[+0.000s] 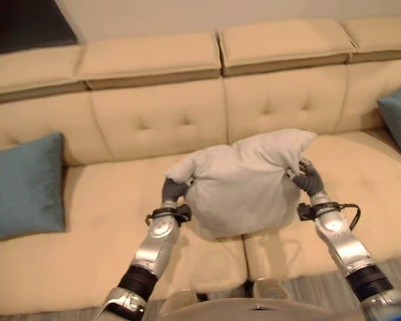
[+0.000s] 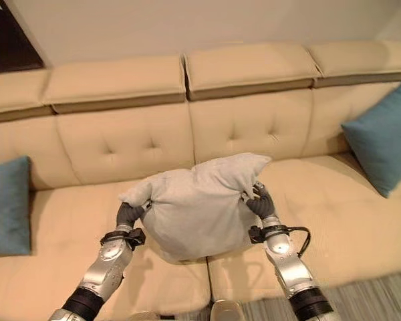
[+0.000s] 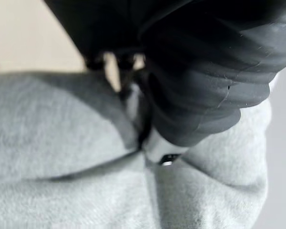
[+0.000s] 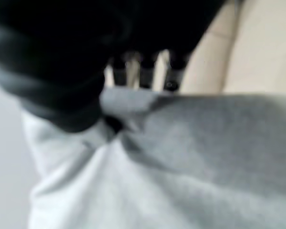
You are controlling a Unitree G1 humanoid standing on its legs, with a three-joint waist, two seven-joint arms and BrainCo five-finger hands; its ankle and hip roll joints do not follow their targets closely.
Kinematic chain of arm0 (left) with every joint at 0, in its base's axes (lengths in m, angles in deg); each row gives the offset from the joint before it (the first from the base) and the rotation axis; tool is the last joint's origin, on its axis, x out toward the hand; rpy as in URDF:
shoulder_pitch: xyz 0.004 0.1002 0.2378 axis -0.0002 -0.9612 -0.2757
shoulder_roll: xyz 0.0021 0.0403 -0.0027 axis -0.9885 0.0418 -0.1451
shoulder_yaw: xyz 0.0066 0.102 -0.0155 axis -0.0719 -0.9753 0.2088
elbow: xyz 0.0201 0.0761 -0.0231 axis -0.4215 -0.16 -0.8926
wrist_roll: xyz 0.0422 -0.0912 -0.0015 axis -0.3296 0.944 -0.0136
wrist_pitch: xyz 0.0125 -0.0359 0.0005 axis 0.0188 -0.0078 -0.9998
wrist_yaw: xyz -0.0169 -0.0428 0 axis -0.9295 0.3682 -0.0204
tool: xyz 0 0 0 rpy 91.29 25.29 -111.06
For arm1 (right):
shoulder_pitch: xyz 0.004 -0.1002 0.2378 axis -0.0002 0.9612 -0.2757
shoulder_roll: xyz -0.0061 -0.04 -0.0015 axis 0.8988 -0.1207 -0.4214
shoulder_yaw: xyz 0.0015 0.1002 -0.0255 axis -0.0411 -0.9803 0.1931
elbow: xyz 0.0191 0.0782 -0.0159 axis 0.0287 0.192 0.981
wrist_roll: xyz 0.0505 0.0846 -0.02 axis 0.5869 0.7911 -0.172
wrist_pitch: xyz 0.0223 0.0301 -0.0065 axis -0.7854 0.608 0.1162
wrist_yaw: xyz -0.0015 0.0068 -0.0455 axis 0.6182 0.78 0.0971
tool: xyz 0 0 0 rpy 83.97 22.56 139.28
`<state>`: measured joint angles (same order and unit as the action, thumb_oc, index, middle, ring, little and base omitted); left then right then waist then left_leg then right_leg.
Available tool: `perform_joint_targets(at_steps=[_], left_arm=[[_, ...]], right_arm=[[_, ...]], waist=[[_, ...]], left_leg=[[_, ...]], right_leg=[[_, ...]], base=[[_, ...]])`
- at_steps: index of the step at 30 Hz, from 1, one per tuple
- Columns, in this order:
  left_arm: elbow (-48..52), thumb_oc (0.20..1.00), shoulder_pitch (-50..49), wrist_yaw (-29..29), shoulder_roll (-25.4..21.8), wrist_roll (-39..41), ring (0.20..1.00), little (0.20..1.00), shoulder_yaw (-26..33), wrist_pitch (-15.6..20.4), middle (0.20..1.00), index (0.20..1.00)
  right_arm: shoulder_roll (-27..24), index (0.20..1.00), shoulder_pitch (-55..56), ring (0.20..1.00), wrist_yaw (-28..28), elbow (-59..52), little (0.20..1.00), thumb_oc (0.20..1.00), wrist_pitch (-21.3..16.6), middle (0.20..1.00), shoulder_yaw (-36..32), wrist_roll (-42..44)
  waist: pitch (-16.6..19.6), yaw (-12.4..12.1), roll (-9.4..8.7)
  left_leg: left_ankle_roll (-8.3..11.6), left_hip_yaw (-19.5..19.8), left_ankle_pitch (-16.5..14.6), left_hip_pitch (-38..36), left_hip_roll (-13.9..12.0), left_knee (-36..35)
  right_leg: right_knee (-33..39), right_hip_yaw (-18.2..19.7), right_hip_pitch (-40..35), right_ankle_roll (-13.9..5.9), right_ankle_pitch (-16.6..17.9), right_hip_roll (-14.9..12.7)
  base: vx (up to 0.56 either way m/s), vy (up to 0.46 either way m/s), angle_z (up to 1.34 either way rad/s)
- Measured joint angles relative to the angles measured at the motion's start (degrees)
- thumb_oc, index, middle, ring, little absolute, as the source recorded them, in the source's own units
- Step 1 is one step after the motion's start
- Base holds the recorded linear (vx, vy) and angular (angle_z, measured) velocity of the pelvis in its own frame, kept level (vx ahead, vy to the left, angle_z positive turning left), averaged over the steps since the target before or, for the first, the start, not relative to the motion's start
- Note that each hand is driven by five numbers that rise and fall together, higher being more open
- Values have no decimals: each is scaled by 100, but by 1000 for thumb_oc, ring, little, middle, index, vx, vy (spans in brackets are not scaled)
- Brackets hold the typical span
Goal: Pick up all the scattered cushions and arrange them neatly on the sofa.
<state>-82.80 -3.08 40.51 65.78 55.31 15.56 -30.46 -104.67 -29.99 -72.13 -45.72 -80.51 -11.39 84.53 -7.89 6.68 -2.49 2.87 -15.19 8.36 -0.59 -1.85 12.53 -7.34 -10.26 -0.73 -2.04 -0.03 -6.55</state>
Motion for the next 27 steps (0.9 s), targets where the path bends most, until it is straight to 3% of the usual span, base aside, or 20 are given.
perform_joint_targets(at_steps=[2, 3, 4, 5, 6, 7, 8, 9, 11, 12, 14, 15, 16, 17, 20, 22, 24, 25, 27], left_arm=[[129, 200, 158, -6, -116, 6, 200, 200, 126, 43, 200, 200], [153, 200, 463, -7, -141, 7, 200, 200, -69, 20, 200, 200], [165, 200, 466, -4, -101, 9, 200, 200, -164, 16, 200, 200], [151, 200, 490, 29, 21, 25, 200, 200, -139, 1, 200, 200], [140, 200, 506, 35, -48, 41, 200, 200, -79, 0, 200, 200], [140, 200, 511, 37, -91, 41, 200, 200, -15, 4, 200, 200], [153, 200, 519, 38, -157, 39, 200, 200, 59, 3, 200, 200], [164, 200, 549, 32, -314, 34, 200, 200, 178, -12, 200, 200], [166, 200, 505, 27, -295, 32, 200, 200, 77, -10, 200, 200], [168, 200, 466, 20, -290, 32, 200, 200, -65, -13, 200, 200], [156, 200, 468, 21, -235, 31, 200, 200, -112, -37, 200, 200], [157, 200, 446, 21, -255, 29, 200, 200, -86, -49, 200, 200], [162, 200, 450, 20, -268, 27, 200, 200, -30, -49, 200, 200], [166, 200, 464, 20, -269, -5, 200, 200, 31, -49, 200, 200], [164, 200, 439, 27, -280, -8, 200, 200, 43, -49, 200, 200], [156, 200, 435, 29, -266, -9, 200, 200, 82, -45, 200, 200], [155, 200, 398, 29, -281, -9, 200, 200, 130, -46, 200, 200], [164, 200, 391, 32, -258, -15, 200, 200, 142, -50, 200, 200], [174, 200, 382, 32, -307, -15, 200, 200, 148, -49, 200, 200]], right_arm=[[14, 200, -216, 200, 9, -35, 200, 200, -34, 200, 38, 3], [171, 200, -272, 200, -50, 12, 200, 200, -61, 200, -315, 11], [103, 200, -363, 200, -56, 71, 200, 200, -57, 200, -429, 9], [53, 200, -553, 200, -58, 151, 200, 200, -67, 200, -442, 2], [72, 200, -643, 200, -57, 125, 200, 200, -68, 200, -328, 3], [77, 200, -617, 200, -41, 46, 200, 200, -67, 200, -288, 2], [120, 200, -574, 200, -31, -22, 200, 200, -85, 200, -245, 3], [358, 200, -695, 200, -49, 79, 200, 200, -89, 200, -213, 4], [380, 200, -526, 200, -65, 57, 200, 200, -89, 200, -274, 4], [299, 200, -462, 200, -76, 63, 200, 200, -87, 200, -328, 5], [249, 200, -449, 200, -99, 100, 200, 200, -87, 200, -328, 6], [248, 200, -400, 200, -90, 87, 200, 200, -90, 200, -292, 3], [257, 200, -402, 200, -77, 74, 200, 200, -90, 200, -265, 3], [259, 200, -429, 200, -70, 56, 200, 200, -90, 200, -236, -1], [255, 200, -415, 200, -93, 61, 200, 200, -64, 200, -142, -9], [248, 200, -421, 200, -97, 85, 200, 200, -54, 200, -119, -16], [257, 200, -420, 200, -92, 100, 200, 200, -54, 200, -89, -17], [234, 200, -422, 200, -95, 102, 200, 200, -54, 200, -64, -23], [235, 200, -371, 200, -58, 102, 200, 200, -49, 200, -50, -45]], waist=[[37, -124, -238], [-40, -96, -366], [-100, -113, -203], [-277, -139, 143], [-244, -149, 90], [-201, -160, -32], [-157, -162, -262], [-323, -180, -472], [-305, -107, -417], [-332, -86, -203], [-418, 8, -8], [-355, -3, -62], [-304, -7, -136], [-278, -7, -64], [-278, 1, 62], [-281, -11, 156], [-274, -37, 147], [-222, -172, 245], [-114, -267, 143]], left_leg=[[290, -5, -285, 304, -19, 486], [-189, -264, -588, -13, 209, -1169], [-567, -198, 291, -408, 150, -1831], [-890, -90, 467, -583, -233, -1784], [-919, 120, 417, -521, -257, -1773], [-875, 131, 379, -455, -190, -1707], [-527, 135, 137, -313, -56, -1360], [53, 124, -877, 191, -28, -392], [-172, 68, -616, -83, 85, -1359], [-478, 142, 11, -524, 20, -1833], [-582, 138, -193, -627, -220, -1800], [-587, 167, -226, -622, -188, -1797], [-551, 119, -251, -597, -87, -1799], [-486, 133, -294, -511, -61, -1799], [-432, -4, -329, -452, -90, -1801], [-269, -12, -522, -395, -148, -1801], [-252, -110, -517, -353, -112, -1802], [-333, -240, -495, -220, -170, -1832], [-259, -223, -449, -71, -96, -1830]], right_leg=[[702, -1, -438, 78, 35, -32], [849, 15, -480, 120, -2, -52], [505, -7, -313, 5, -80, 98], [-610, -11, 281, -77, -507, 341], [-612, 82, 403, -55, -651, 388], [-38, 88, 157, 47, -425, 362], [922, 140, -397, 212, -115, 287], [1251, 337, -663, 309, -89, 238], [1199, 330, -664, 262, -95, 267], [959, 361, -600, 153, -157, 426], [243, 370, -204, -120, -461, 557], [203, 367, -154, -293, -479, 493], [540, 368, -300, -257, -382, 433], [723, 389, -310, -82, -212, 432], [518, 485, -85, -137, -157, 444], [138, 658, 206, -244, -235, 486], [36, 662, 379, -286, -274, 422], [-103, 386, 511, -301, -326, 313], [-318, 314, 529, -372, -484, -7]], base=[[90, 30, 36], [69, 48, 85], [49, 45, 57], [24, 37, -29], [29, 84, -36], [7, 47, -20], [23, 131, -39], [18, 129, -31], [5, 118, -16], [-7, 102, -9], [-15, 112, -20], [-35, 78, -34], [-67, 80, -40], [-78, 78, -28], [-74, 44, -21], [-107, -12, -19], [-78, -71, -26], [-4, -69, -30], [50, -103, -9]])
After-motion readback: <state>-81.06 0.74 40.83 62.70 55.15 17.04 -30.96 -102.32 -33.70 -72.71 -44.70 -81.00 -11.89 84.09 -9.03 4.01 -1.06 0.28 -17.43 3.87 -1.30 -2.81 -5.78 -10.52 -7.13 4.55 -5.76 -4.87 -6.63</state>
